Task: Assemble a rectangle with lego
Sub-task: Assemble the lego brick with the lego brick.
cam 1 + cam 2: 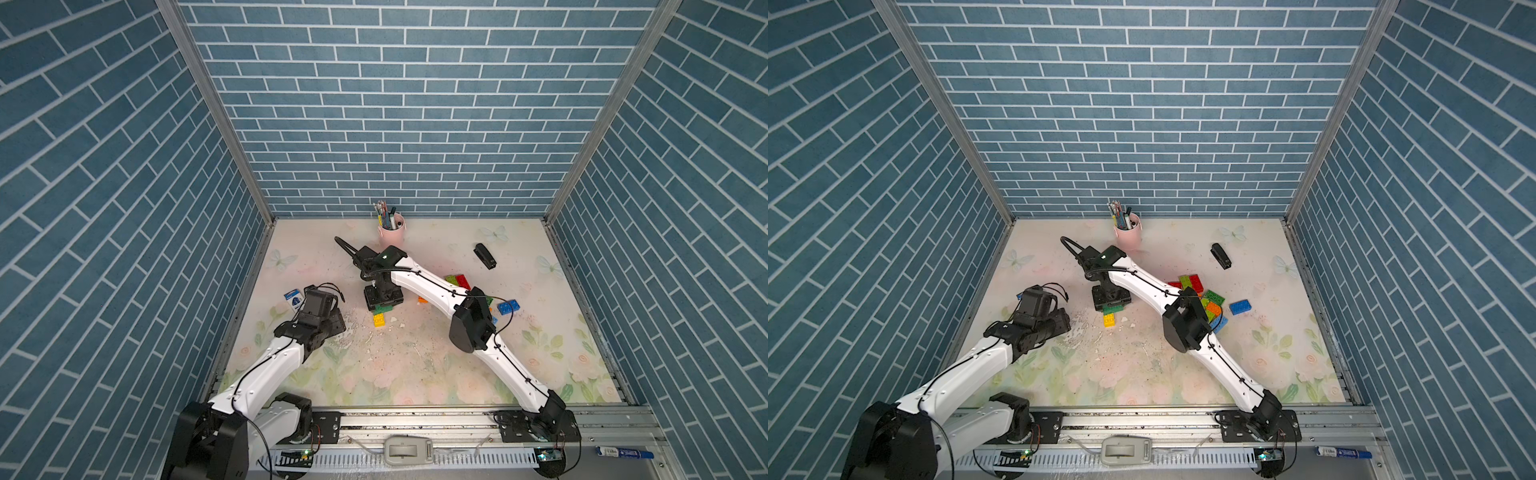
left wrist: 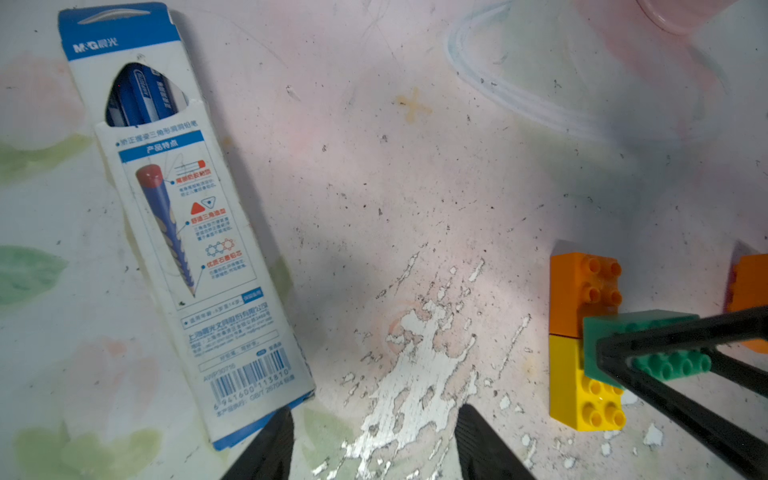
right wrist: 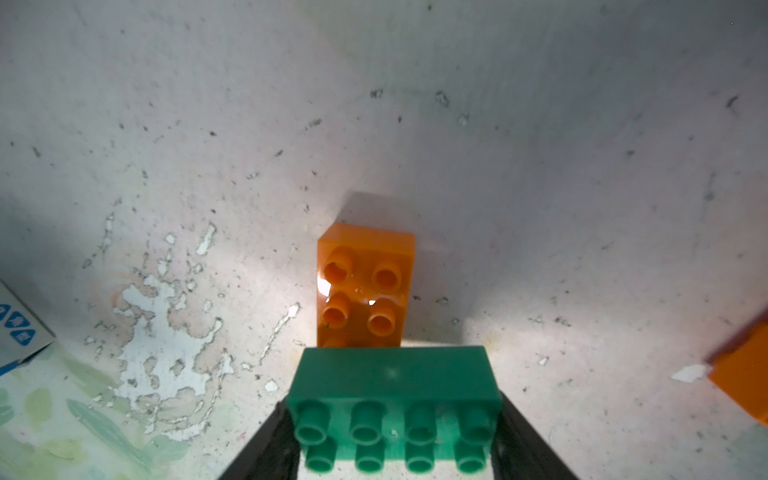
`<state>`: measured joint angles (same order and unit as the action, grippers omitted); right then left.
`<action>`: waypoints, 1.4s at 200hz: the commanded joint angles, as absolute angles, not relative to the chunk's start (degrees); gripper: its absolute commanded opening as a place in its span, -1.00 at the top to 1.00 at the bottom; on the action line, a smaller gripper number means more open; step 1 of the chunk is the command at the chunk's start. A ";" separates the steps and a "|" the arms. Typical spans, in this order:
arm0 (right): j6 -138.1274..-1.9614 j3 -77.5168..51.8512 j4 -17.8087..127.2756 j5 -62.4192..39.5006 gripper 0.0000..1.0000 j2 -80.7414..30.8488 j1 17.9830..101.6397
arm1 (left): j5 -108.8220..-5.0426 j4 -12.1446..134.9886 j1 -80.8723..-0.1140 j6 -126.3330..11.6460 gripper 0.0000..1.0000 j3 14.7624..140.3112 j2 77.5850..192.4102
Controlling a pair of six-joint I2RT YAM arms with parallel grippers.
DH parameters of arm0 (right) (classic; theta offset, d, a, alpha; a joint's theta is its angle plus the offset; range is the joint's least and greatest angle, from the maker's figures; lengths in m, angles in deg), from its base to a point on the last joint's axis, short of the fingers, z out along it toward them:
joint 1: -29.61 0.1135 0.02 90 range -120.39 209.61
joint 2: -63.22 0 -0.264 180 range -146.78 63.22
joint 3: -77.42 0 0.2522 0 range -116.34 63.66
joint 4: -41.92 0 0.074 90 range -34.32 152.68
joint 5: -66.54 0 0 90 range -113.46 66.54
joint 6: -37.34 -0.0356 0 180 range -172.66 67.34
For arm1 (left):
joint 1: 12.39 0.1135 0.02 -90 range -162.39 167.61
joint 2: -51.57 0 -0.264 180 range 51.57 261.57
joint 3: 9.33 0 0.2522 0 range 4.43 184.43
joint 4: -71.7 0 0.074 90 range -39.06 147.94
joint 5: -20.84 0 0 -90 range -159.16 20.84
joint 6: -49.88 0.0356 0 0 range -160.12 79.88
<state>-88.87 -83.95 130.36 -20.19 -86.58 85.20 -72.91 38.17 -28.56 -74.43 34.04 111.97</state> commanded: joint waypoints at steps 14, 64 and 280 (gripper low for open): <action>-91.32 -85.66 132.59 -20.14 1.00 -88.99 84.89 | -73.24 38.00 -28.83 -74.49 -0.28 33.86 111.66; -92.77 -86.73 134.99 -20.69 1.00 -91.03 84.79 | -73.11 37.74 -28.83 -74.70 -0.28 33.82 111.71; -92.41 -83.93 136.42 -25.22 1.00 -90.52 84.49 | -58.96 55.18 -30.95 -79.65 -0.02 31.68 121.86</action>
